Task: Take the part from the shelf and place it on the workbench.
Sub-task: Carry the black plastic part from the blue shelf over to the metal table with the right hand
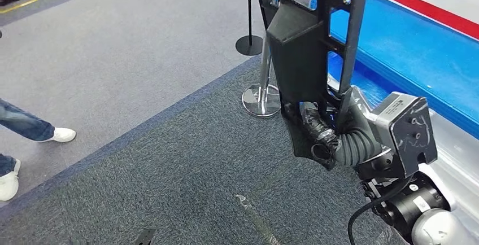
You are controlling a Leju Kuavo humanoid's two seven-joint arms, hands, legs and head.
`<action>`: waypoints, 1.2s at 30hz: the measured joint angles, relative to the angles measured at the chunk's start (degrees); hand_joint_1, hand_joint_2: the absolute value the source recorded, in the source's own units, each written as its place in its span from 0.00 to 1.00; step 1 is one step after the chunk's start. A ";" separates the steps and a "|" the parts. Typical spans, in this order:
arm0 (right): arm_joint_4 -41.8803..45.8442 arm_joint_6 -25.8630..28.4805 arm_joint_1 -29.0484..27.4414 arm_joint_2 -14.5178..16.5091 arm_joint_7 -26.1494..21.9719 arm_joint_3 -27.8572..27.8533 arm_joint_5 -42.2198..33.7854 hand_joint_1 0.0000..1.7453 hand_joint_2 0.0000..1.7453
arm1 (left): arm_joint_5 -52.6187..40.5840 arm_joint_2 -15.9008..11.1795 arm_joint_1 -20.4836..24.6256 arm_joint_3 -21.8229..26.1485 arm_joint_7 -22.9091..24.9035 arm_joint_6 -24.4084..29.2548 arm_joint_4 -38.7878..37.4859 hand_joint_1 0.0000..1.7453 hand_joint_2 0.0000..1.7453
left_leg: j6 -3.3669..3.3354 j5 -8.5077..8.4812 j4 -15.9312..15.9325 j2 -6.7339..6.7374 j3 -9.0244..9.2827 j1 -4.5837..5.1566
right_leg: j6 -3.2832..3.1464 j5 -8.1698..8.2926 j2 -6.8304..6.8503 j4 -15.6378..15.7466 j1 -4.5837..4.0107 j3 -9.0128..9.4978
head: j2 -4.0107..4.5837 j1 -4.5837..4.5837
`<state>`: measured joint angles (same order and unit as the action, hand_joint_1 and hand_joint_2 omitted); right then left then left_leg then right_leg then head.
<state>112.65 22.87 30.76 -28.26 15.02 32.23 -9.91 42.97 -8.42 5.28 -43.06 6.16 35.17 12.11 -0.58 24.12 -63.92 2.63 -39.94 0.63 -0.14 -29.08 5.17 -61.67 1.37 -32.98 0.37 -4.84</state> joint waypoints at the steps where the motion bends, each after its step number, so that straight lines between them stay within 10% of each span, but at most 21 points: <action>1: 0.08 0.07 -0.02 0.00 -0.01 -0.03 0.04 1.00 1.00 | 0.10 -0.40 0.11 0.00 -0.66 0.72 0.00 0.00 1.00 | -0.51 -0.56 2.53 1.11 1.36 0.45 | 0.11 -0.10 0.62 0.31 -0.16 0.33 | 0.00 0.01; 5: 0.19 0.63 -0.54 0.00 -0.19 -0.09 0.21 1.00 1.00 | 0.18 -1.33 0.07 0.00 -3.08 3.15 -0.02 0.00 1.00 | -1.57 -0.87 5.44 -0.08 3.06 0.87 | 1.11 -0.39 2.10 1.68 -0.42 1.82 | -0.01 0.06; 9: 0.16 0.85 -1.25 -0.11 -0.33 -0.12 0.83 1.00 1.00 | -0.43 -1.36 0.05 0.00 -5.59 2.54 -0.02 0.00 1.00 | -2.55 -1.39 7.35 -2.91 4.71 0.25 | 1.37 -4.70 -4.29 -7.04 -0.28 -2.33 | -0.01 0.34; 11: 0.01 1.04 -2.18 -0.34 -0.26 -0.16 0.86 1.00 1.00 | -1.02 -1.28 0.27 0.00 -7.56 3.16 -0.02 0.00 1.00 | -2.73 -1.18 7.05 -4.76 4.70 0.26 | 1.46 -5.69 -5.11 -12.69 -0.30 -6.21 | -0.01 0.37; 15: -0.20 1.45 -3.10 -0.92 -0.26 -0.66 0.71 1.00 1.00 | -1.65 -1.24 0.08 0.00 -8.97 3.90 -0.02 0.00 1.00 | -2.00 0.16 4.84 -8.21 4.26 0.00 | 1.92 1.21 -7.75 -4.08 0.32 -4.21 | 0.00 0.38; 18: -0.07 1.97 -4.16 -1.38 -0.25 -1.12 0.71 1.00 1.00 | -2.85 -1.56 0.18 -0.01 -9.59 3.55 -0.03 0.00 1.00 | -0.94 0.72 3.34 -10.50 2.85 -0.25 | 1.70 1.81 -10.59 -0.32 0.63 -2.75 | -0.01 0.29; 20: -0.01 2.15 -4.49 -1.63 -0.18 -1.27 0.78 1.00 1.00 | -3.22 -1.67 -0.01 -0.09 -9.89 3.34 -0.03 0.00 1.00 | -0.26 0.59 3.32 -10.91 2.40 -0.47 | 0.99 1.92 -9.09 -0.01 0.55 -2.48 | -0.01 0.20; 24: 0.27 1.99 -4.51 -1.77 -0.13 -1.60 1.72 1.00 1.00 | -3.08 -1.86 0.08 -0.43 -9.17 3.46 -0.02 0.00 1.00 | 1.16 4.14 -4.81 -4.07 -1.89 -0.48 | -0.12 1.63 -5.85 0.57 0.33 -1.31 | -0.01 -0.29; 27: 0.24 1.73 -4.38 -1.65 -0.05 -1.50 2.62 1.00 1.00 | -2.59 -2.00 0.33 -0.48 -7.76 3.31 -0.02 0.00 1.00 | 1.50 5.22 -11.22 -3.00 -5.91 -0.81 | -0.24 0.95 -3.07 0.56 0.18 -0.68 | -0.01 -0.31; 32: 0.18 1.74 -3.61 -1.23 -0.07 -1.44 2.92 1.00 1.00 | -2.33 -2.46 0.42 -0.51 -7.50 3.24 -0.02 0.00 1.00 | -0.23 -1.19 3.43 0.63 1.44 0.30 | 0.41 -0.31 0.77 1.08 -0.18 1.11 | -0.01 -0.27; 36: 0.08 1.74 -3.35 -1.03 -0.05 -1.37 2.94 1.00 1.00 | -2.29 -2.95 0.09 -0.53 -7.48 3.24 -0.03 0.00 1.00 | -1.51 -1.27 5.63 -1.38 2.74 0.38 | 1.54 -1.04 1.70 2.07 -0.23 2.41 | -0.01 -0.18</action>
<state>112.73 24.61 27.41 -29.29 14.97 30.86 -6.97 40.68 -11.37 5.37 -43.59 -1.32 38.41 12.08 -2.09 22.85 -58.29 1.25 -37.20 1.01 1.40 -30.12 6.87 -59.60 1.14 -30.56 0.36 -5.02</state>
